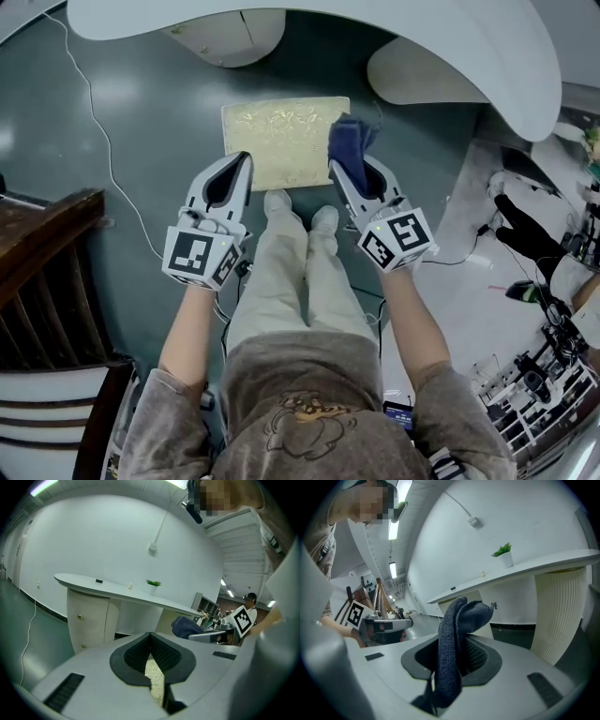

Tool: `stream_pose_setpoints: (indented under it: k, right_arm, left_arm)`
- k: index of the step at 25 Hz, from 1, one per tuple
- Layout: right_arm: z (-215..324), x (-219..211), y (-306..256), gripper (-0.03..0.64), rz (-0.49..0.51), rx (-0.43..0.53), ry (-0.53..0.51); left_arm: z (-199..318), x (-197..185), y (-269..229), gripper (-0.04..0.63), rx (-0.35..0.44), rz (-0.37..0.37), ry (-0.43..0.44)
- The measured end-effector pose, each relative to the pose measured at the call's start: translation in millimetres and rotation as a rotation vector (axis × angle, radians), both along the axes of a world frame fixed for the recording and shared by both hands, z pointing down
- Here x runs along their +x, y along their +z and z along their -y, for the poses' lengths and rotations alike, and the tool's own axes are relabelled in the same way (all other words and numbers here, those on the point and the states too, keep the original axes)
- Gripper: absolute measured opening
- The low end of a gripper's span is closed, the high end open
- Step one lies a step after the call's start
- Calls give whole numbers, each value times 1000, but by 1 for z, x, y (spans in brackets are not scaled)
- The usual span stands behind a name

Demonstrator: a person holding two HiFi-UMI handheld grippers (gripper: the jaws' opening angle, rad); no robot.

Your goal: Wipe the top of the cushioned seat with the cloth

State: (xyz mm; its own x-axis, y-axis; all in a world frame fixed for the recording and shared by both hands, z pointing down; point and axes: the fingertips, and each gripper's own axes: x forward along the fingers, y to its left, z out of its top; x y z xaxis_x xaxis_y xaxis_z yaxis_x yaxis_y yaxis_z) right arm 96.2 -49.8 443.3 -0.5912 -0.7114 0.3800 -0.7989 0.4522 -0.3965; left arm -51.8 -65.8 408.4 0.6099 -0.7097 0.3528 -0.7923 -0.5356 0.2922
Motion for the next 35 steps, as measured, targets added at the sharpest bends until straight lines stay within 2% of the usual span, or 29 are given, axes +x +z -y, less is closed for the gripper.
stream_pose_setpoints:
  k: [9, 16, 27, 35]
  right_arm:
    - [32, 64, 67, 114, -131, -75, 24]
    - [59, 67, 130, 114, -224, -150, 24]
    - [88, 89, 244, 114, -391, -339, -28]
    - [100, 100, 278, 114, -446, -402, -9]
  left_arm:
    - [9, 26, 37, 18, -21, -20, -7]
    - [3, -2, 55, 18, -43, -12, -6]
    - [17, -8, 77, 18, -72, 11, 5]
    - [22, -17, 86, 18, -84, 31, -3]
